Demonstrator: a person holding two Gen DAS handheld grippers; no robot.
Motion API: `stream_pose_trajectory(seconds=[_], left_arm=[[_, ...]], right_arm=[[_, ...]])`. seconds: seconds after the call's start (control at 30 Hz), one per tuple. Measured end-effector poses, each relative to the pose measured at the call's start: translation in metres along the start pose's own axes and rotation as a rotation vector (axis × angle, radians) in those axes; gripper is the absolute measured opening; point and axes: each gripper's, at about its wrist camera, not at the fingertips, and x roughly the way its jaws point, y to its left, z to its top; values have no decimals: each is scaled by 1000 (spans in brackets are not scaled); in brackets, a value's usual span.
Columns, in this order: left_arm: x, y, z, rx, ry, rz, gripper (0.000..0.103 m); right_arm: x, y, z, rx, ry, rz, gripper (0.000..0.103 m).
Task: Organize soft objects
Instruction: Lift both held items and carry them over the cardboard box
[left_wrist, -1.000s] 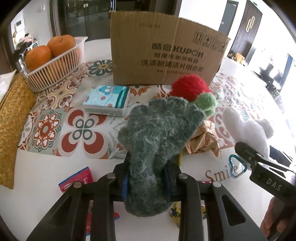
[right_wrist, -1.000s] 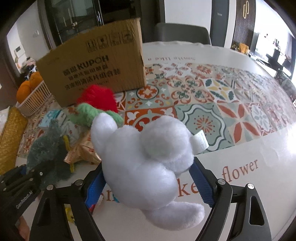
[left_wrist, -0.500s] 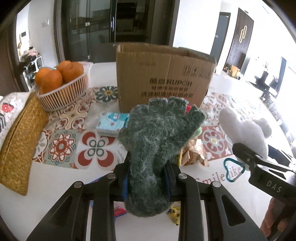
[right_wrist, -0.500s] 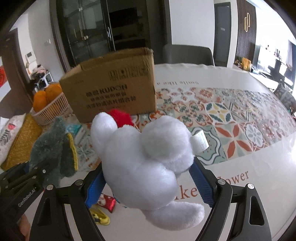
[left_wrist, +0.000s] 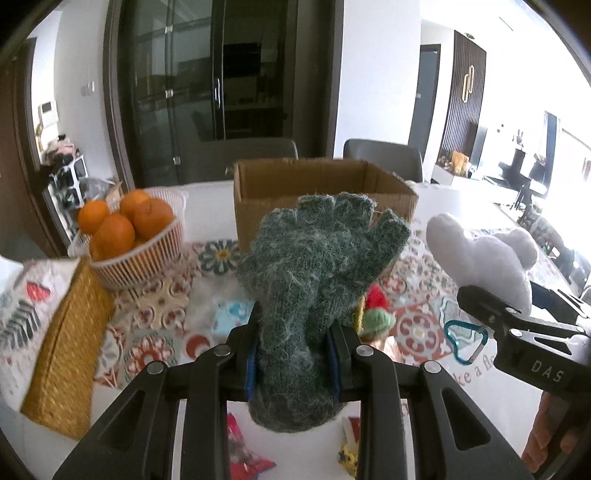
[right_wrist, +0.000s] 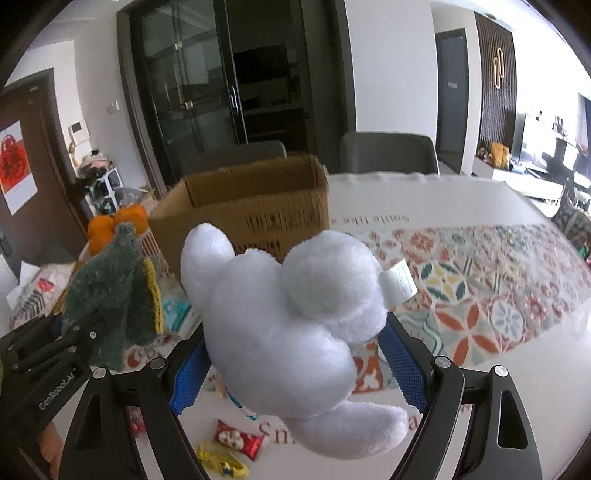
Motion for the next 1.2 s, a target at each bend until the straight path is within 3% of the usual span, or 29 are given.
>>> stream_pose_trajectory(seconds=[0.5,1.2], left_arm=[[-14,6,60,50,-77,30,29],[26,21,138,112,9,0,29]], right_arm=[[-11,13,60,-17,-59,58,86],[27,24,153,-64,6,118,87]])
